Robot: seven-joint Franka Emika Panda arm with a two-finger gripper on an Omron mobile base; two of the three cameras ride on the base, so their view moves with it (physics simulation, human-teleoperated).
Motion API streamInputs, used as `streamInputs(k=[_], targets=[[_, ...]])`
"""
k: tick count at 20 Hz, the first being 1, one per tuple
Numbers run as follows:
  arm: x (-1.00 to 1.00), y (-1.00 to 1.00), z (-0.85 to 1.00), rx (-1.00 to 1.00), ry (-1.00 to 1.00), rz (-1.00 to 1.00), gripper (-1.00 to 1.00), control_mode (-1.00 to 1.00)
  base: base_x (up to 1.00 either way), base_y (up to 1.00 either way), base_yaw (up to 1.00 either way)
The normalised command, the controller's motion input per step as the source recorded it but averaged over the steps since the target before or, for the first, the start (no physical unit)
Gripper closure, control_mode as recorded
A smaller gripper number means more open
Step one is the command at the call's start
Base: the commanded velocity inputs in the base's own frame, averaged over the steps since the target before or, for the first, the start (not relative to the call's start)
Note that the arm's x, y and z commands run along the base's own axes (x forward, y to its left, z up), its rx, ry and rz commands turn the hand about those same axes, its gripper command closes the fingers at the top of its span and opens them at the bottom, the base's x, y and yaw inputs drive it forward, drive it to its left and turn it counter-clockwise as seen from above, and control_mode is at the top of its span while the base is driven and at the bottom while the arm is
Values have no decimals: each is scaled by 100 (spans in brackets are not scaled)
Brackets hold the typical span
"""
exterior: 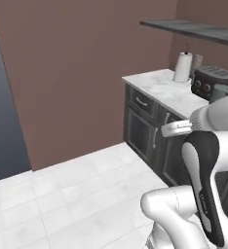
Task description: Navigate to the toaster.
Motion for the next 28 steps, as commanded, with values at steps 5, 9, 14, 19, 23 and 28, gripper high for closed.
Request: streamInputs(k=[5, 9, 14, 19, 23, 28], targets=[[0, 0, 0, 0, 0, 0, -100, 100, 99, 71, -73], [0, 0, 0, 0, 0, 0, -100, 100, 79, 64, -81], [0, 0, 0, 0, 0, 0, -100, 100, 77, 60, -76], [0, 0, 0, 0, 0, 0, -100, 100, 84, 56, -67], [0, 0, 0, 0, 0, 0, -100, 100, 72, 45, -71], [0, 0, 0, 0, 0, 0, -100, 100, 93, 75, -62]])
